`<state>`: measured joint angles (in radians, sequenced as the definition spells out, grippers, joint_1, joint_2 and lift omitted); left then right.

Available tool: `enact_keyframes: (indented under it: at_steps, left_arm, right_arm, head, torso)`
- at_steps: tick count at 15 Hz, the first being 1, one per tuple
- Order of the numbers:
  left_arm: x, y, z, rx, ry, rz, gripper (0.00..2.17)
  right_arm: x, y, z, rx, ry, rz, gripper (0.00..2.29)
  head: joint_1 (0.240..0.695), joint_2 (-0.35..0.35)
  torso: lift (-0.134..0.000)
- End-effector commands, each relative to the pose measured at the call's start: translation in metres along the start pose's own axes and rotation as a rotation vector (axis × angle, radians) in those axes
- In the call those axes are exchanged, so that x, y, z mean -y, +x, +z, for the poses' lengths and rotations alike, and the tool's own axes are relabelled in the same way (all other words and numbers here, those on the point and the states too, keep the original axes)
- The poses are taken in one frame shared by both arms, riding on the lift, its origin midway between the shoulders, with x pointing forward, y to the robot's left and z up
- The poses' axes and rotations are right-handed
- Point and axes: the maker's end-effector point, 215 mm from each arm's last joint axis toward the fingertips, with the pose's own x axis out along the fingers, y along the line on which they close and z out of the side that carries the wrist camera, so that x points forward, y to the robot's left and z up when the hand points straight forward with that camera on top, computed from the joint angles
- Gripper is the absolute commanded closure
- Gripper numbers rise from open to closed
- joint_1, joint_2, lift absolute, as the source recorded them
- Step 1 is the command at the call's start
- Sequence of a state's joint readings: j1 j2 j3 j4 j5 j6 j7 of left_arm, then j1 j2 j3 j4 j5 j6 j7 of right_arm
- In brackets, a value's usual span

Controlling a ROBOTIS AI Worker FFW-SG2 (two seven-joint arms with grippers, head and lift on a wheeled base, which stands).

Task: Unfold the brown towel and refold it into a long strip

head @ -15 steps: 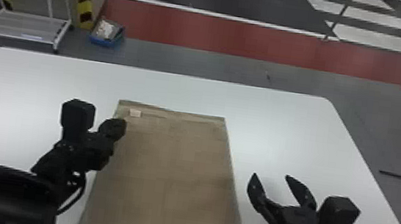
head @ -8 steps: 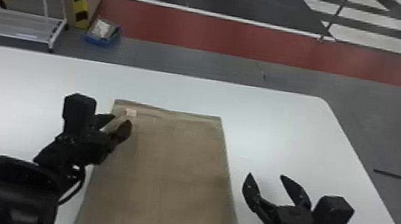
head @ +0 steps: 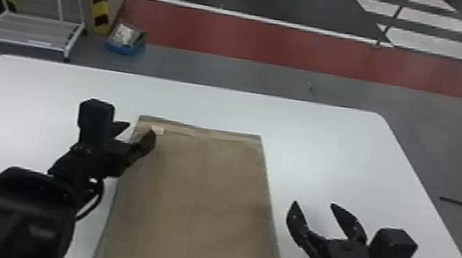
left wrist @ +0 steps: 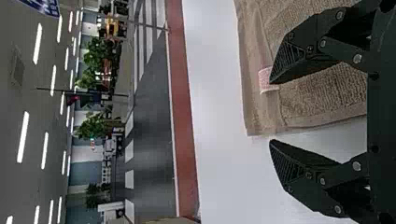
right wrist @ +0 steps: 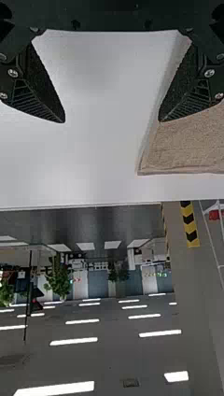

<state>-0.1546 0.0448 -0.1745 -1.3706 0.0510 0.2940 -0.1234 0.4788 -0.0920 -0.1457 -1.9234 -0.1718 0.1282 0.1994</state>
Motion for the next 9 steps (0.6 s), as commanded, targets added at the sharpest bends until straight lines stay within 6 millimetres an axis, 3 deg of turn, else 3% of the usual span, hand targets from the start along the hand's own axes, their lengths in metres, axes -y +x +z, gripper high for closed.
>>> enact_keyframes:
  at_steps: [1,6,7,9]
  left_arm:
    - [-0.003,0.0043,-0.003,-0.012,0.001,-0.004,0.52]
    - [-0.0029,0.0098,-0.0037,-0.019,-0.002,-0.015,0.52]
    - [-0.003,0.0105,-0.0057,-0.023,-0.004,-0.016,0.77]
    - [-0.0031,0.0109,-0.0044,-0.02,-0.004,-0.016,0.82]
  right_arm:
    - [-0.0013,0.0016,0.0008,0.003,0.001,0.002,0.15]
    - [0.0014,0.0022,-0.0005,0.002,0.001,-0.001,0.15]
    - [0.0014,0.0022,-0.0005,0.002,0.001,-0.001,0.15]
    - [0.0024,0.002,-0.0012,0.001,0.001,-0.003,0.15]
  head:
    - [0.695,-0.163]
    - [0.695,-0.158]
    - [0.695,-0.158]
    - [0.695,-0.16]
  torso:
    - [-0.123]
    - [-0.123]
    - [-0.123]
    - [-0.123]
